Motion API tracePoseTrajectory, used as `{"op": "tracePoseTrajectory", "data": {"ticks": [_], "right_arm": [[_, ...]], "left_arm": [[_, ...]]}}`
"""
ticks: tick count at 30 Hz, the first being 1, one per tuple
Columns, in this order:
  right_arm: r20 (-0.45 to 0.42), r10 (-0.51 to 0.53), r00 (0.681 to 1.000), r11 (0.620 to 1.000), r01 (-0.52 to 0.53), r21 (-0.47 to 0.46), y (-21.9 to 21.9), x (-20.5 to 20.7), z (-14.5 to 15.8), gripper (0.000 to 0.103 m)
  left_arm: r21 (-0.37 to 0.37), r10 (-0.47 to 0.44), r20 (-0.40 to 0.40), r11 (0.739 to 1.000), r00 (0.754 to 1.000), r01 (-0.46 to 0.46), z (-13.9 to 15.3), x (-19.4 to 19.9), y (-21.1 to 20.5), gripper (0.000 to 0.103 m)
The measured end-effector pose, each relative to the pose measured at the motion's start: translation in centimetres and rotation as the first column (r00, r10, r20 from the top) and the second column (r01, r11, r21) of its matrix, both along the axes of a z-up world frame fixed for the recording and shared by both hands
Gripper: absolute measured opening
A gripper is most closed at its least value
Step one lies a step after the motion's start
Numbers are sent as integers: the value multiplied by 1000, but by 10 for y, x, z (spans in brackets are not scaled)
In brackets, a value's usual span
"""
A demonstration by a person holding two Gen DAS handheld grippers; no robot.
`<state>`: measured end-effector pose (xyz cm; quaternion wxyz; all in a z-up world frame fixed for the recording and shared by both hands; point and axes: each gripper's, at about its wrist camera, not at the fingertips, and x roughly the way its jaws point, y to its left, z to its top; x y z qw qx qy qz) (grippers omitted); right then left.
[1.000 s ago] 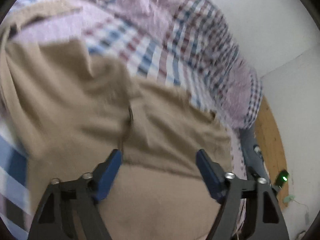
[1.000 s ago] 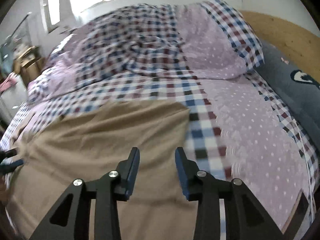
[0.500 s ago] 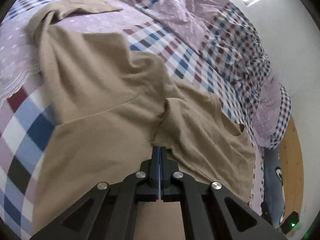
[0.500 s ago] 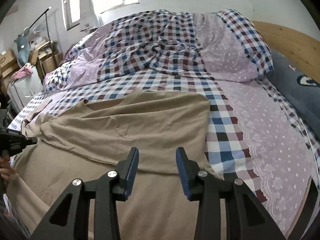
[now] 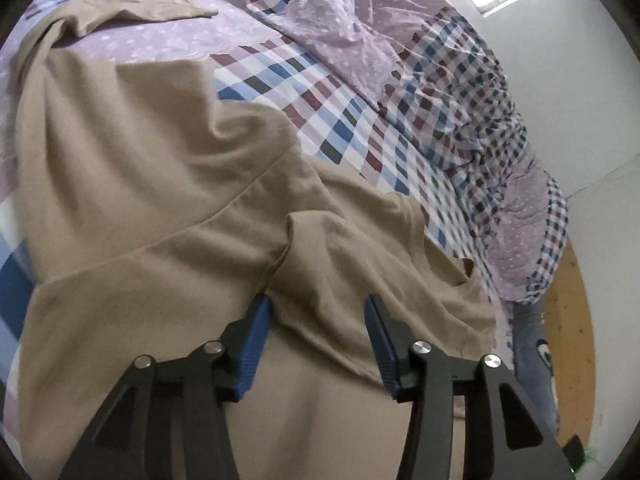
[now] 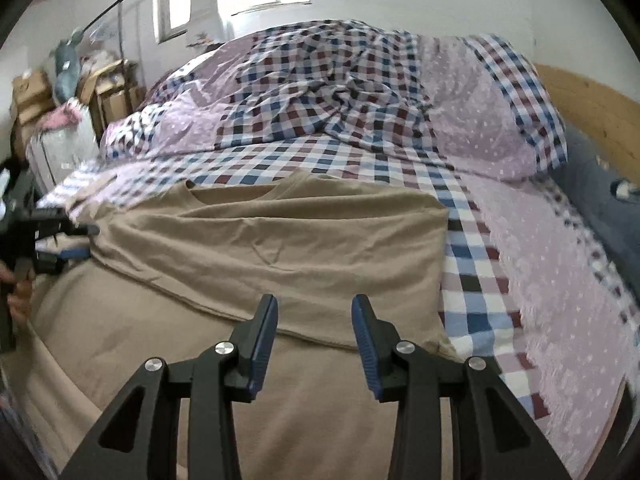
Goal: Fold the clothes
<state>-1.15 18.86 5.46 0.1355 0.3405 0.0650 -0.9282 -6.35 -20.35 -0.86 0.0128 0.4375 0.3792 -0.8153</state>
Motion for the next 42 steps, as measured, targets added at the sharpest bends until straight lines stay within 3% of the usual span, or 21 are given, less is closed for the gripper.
{"op": "tracePoseTrajectory", "data": {"ticks": [3,5,8,15,18,19,21,22,26,31,34,35,40,42], "right_arm": [[-30,34,999,997,-32,64,-11,1,-2,41],[-38,51,998,995,-47,93,-16,1,-5,41],[-27,62,998,993,-59,106,-19,-1,-10,41],[-27,63,998,991,-59,118,-17,-4,-12,41],[-17,63,998,992,-60,115,-15,-6,-13,41],[-14,65,998,992,-63,113,-15,-6,-14,41],[-13,66,998,991,-64,116,-16,-7,-14,41],[-13,66,998,991,-65,117,-16,-6,-14,41],[-11,69,998,991,-68,119,-17,-7,-14,41],[-17,73,997,991,-70,113,-18,-7,-13,41],[-14,74,997,991,-72,114,-19,-8,-14,41],[-12,74,997,991,-72,113,-19,-9,-14,41],[-3,74,997,991,-73,111,-19,-11,-17,42],[-1,73,997,991,-73,112,-19,-11,-17,42]], "left_arm": [[-12,20,11,1000,1000,-20,-2,-4,0,47],[-27,45,35,999,998,-44,-5,-2,-3,10],[28,75,32,997,997,-76,-11,2,-10,5],[27,120,-26,993,992,-119,8,25,-6,4],[26,66,-44,998,997,-65,8,21,-3,5],[31,58,-43,998,997,-57,5,19,-5,8],[45,68,-33,997,997,-66,0,20,-9,28],[61,79,-36,995,996,-77,-1,23,-11,44],[77,97,-32,992,995,-95,3,35,-11,57],[37,85,-7,996,996,-85,3,36,-2,54],[-70,74,47,995,996,-71,3,29,2,24],[-90,66,60,994,996,-60,1,25,2,22],[-187,3,82,982,997,13,-2,1,8,21],[-174,-5,65,985,998,16,-2,-2,7,21]]}}
